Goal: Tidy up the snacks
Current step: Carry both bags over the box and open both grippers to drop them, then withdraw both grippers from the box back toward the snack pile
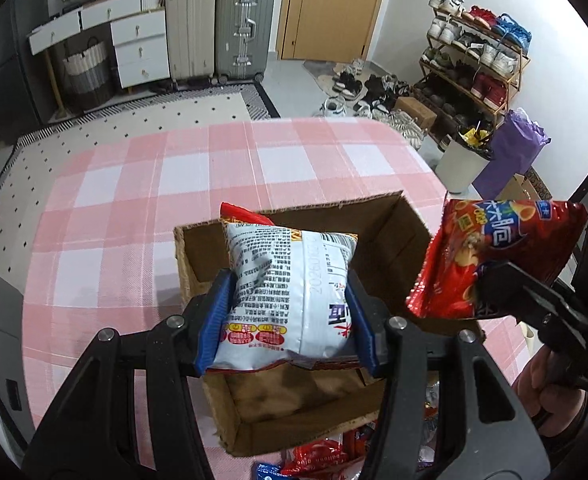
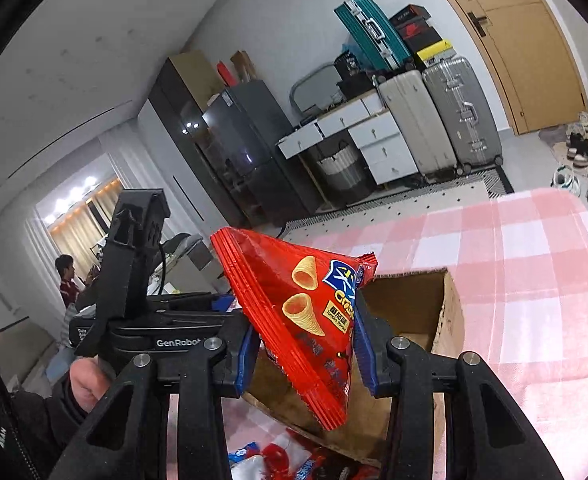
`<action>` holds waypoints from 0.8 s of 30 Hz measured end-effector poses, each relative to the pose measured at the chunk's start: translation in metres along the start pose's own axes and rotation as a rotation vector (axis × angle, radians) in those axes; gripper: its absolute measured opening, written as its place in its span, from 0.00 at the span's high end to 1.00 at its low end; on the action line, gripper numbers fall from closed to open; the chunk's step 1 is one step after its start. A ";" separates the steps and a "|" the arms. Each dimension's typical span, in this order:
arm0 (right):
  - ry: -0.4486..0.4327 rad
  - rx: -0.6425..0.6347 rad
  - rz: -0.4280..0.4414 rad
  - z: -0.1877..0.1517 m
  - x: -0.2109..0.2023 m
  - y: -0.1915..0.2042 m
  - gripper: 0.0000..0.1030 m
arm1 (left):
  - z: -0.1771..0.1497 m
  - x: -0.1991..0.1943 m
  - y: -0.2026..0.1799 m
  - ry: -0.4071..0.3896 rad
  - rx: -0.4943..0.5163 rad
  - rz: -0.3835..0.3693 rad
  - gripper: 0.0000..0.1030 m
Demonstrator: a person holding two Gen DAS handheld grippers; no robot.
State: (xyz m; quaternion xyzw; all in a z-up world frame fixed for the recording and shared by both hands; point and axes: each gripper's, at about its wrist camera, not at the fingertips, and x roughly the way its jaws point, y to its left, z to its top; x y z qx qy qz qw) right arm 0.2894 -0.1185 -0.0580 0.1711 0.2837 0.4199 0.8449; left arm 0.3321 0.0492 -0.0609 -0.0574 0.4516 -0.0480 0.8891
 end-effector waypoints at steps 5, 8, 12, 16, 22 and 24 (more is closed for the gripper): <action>0.033 -0.027 -0.045 -0.005 0.015 -0.001 0.59 | -0.003 0.014 0.003 0.020 -0.020 -0.028 0.41; 0.023 -0.055 -0.082 -0.005 0.015 0.003 0.48 | -0.004 0.014 0.007 0.016 -0.036 -0.021 0.23; 0.003 -0.050 -0.082 -0.003 0.008 0.005 0.44 | -0.010 -0.001 0.009 -0.014 -0.030 0.001 0.23; -0.008 -0.059 -0.093 -0.001 0.004 0.009 0.19 | -0.020 -0.020 0.009 -0.039 -0.033 0.008 0.22; 0.052 -0.088 -0.143 -0.012 0.009 0.016 0.14 | -0.039 -0.046 0.009 -0.054 -0.044 0.025 0.22; 0.027 -0.078 -0.117 -0.016 -0.001 0.020 0.14 | -0.046 -0.055 0.008 -0.063 -0.044 0.034 0.22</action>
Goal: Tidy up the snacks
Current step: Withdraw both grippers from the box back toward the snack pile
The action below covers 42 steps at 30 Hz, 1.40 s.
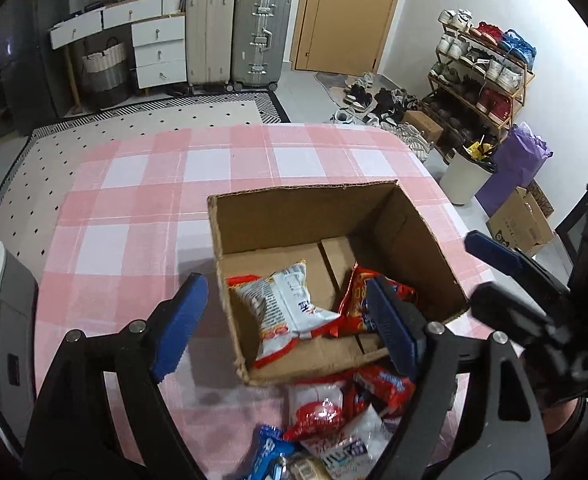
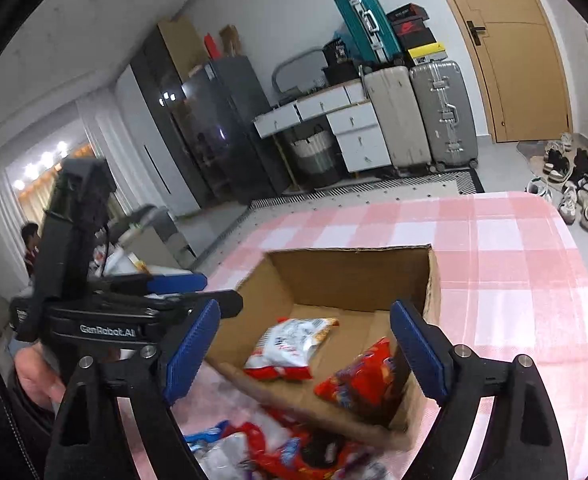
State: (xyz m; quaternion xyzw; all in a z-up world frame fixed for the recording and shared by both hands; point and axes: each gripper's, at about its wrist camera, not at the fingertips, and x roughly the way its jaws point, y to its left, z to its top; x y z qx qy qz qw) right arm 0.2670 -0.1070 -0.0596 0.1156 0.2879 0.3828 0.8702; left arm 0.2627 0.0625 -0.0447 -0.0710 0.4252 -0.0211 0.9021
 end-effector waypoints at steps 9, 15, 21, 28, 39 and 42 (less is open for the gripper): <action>-0.064 -0.007 -0.022 -0.022 -0.056 0.021 0.12 | -0.032 -0.047 -0.004 -0.033 -0.001 0.009 0.22; -0.094 -0.019 -0.042 -0.043 -0.093 0.036 0.11 | -0.056 -0.076 0.001 -0.057 -0.025 0.004 0.20; -0.094 -0.030 -0.029 -0.065 -0.116 0.048 0.10 | -0.089 -0.098 0.001 -0.059 -0.031 0.001 0.16; -0.066 -0.029 -0.009 -0.096 -0.125 0.057 0.10 | -0.133 -0.112 -0.002 -0.060 -0.018 0.016 0.13; 0.008 0.018 0.008 -0.136 -0.115 0.059 0.10 | -0.192 -0.112 0.015 -0.060 -0.068 0.010 0.01; 0.020 0.019 0.015 -0.141 -0.114 0.061 0.10 | -0.201 -0.116 0.021 -0.082 -0.096 0.002 0.01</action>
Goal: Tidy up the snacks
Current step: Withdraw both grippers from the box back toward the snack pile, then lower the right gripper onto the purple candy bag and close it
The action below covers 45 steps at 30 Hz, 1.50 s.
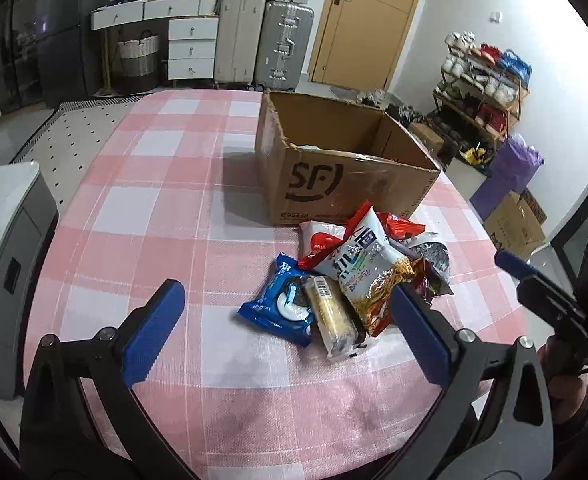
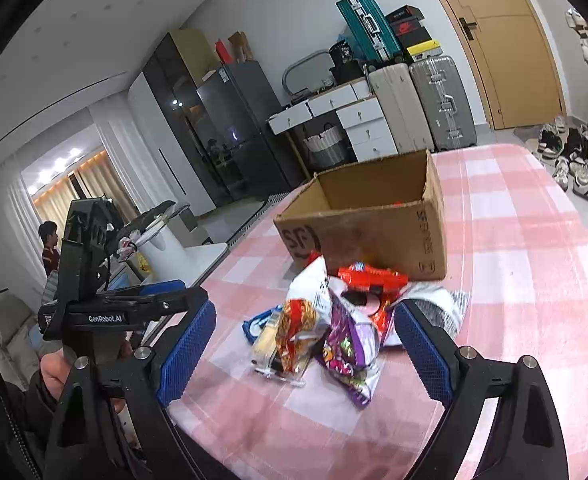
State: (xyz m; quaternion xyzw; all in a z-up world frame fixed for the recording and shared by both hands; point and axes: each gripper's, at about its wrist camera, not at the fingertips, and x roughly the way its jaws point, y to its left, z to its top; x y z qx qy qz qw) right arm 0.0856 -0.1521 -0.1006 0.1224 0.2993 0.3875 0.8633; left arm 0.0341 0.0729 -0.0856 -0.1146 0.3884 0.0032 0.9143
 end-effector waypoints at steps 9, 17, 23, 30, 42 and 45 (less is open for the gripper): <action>0.074 0.013 -0.010 -0.020 0.015 -0.010 0.10 | -0.007 0.006 0.009 0.000 -0.008 0.024 0.01; 0.119 0.046 -0.001 -0.029 0.033 -0.020 0.10 | -0.016 0.025 0.008 0.048 0.010 0.025 0.01; 0.157 0.042 -0.012 -0.033 0.047 -0.025 0.10 | -0.020 0.037 0.012 0.066 0.005 0.016 0.01; 0.227 -0.032 -0.048 -0.024 0.075 -0.022 0.26 | -0.027 0.046 0.018 0.092 -0.006 0.013 0.01; 0.294 -0.082 -0.087 -0.021 0.118 -0.011 0.41 | -0.033 0.060 0.032 0.131 -0.041 0.006 0.01; 0.300 -0.068 -0.086 -0.025 0.122 -0.011 0.53 | -0.033 0.061 0.035 0.131 -0.048 0.003 0.01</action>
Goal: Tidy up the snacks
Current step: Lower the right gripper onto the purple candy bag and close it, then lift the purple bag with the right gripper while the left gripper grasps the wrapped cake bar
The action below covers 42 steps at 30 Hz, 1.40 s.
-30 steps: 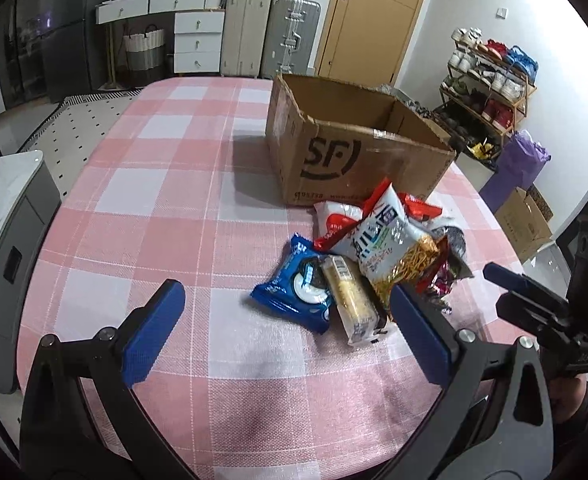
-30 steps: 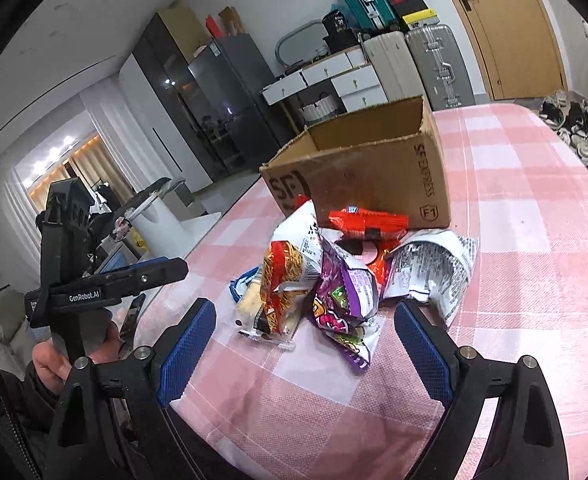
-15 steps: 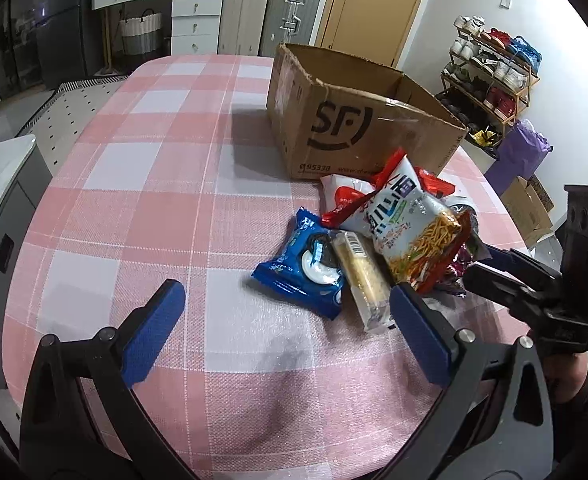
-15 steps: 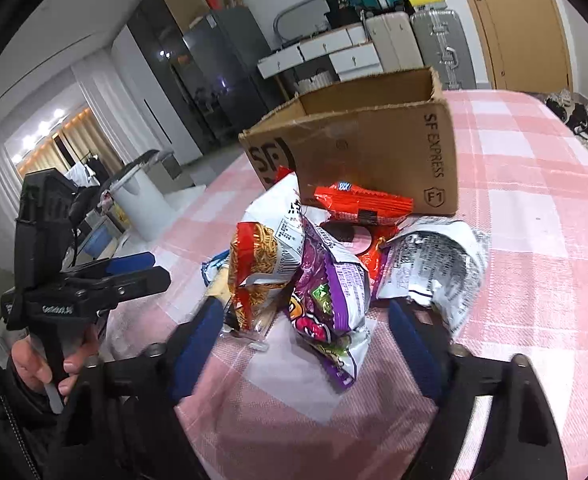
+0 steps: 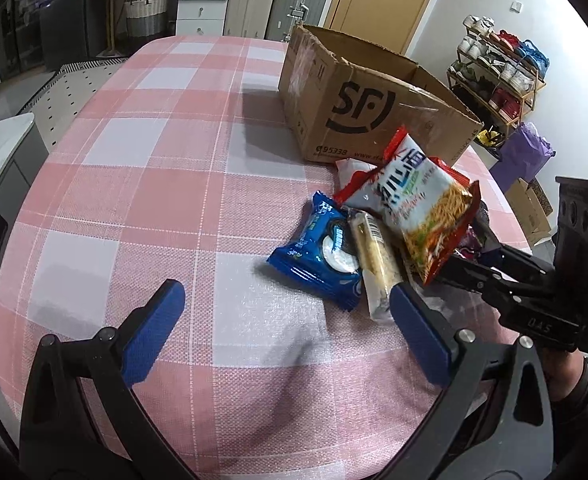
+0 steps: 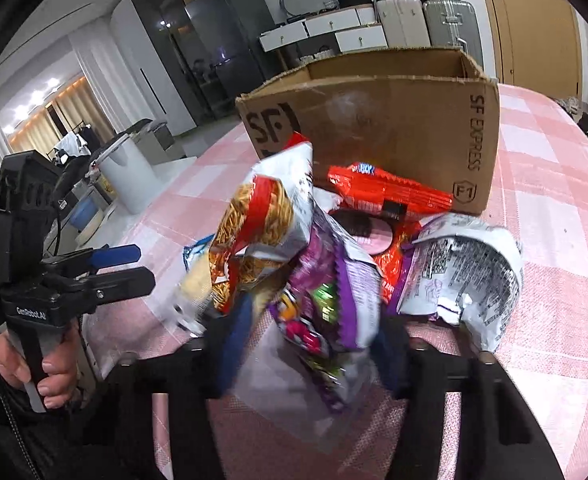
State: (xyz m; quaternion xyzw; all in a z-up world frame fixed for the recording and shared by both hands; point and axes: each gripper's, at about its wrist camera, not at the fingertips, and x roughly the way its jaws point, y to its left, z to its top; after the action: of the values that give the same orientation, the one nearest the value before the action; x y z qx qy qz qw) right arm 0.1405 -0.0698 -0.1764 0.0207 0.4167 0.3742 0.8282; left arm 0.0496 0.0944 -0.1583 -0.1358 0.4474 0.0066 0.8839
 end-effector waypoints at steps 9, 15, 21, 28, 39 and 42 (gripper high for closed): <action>-0.053 0.075 0.043 -0.014 -0.013 -0.011 0.64 | 0.001 0.001 0.004 0.008 -0.016 -0.007 0.01; -0.122 0.104 0.047 -0.024 -0.041 -0.015 0.64 | 0.000 -0.002 0.001 0.000 -0.010 -0.001 0.01; -0.154 0.124 0.065 -0.033 -0.057 -0.019 0.64 | -0.001 -0.001 -0.001 0.013 -0.007 0.011 0.01; -0.216 0.136 0.086 -0.039 -0.086 -0.030 0.64 | 0.003 0.003 -0.009 0.030 0.004 0.016 0.01; -0.239 0.133 0.088 -0.046 -0.095 -0.034 0.64 | 0.007 0.022 -0.067 0.086 0.169 0.171 0.01; -0.241 0.140 0.090 -0.050 -0.095 -0.038 0.64 | 0.007 0.028 -0.084 0.069 0.225 0.248 0.01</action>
State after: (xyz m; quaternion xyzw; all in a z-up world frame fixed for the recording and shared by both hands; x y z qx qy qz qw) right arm 0.0925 -0.1713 -0.1574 0.1420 0.3379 0.3759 0.8511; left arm 0.0829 0.0127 -0.1565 0.0201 0.4888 0.0606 0.8700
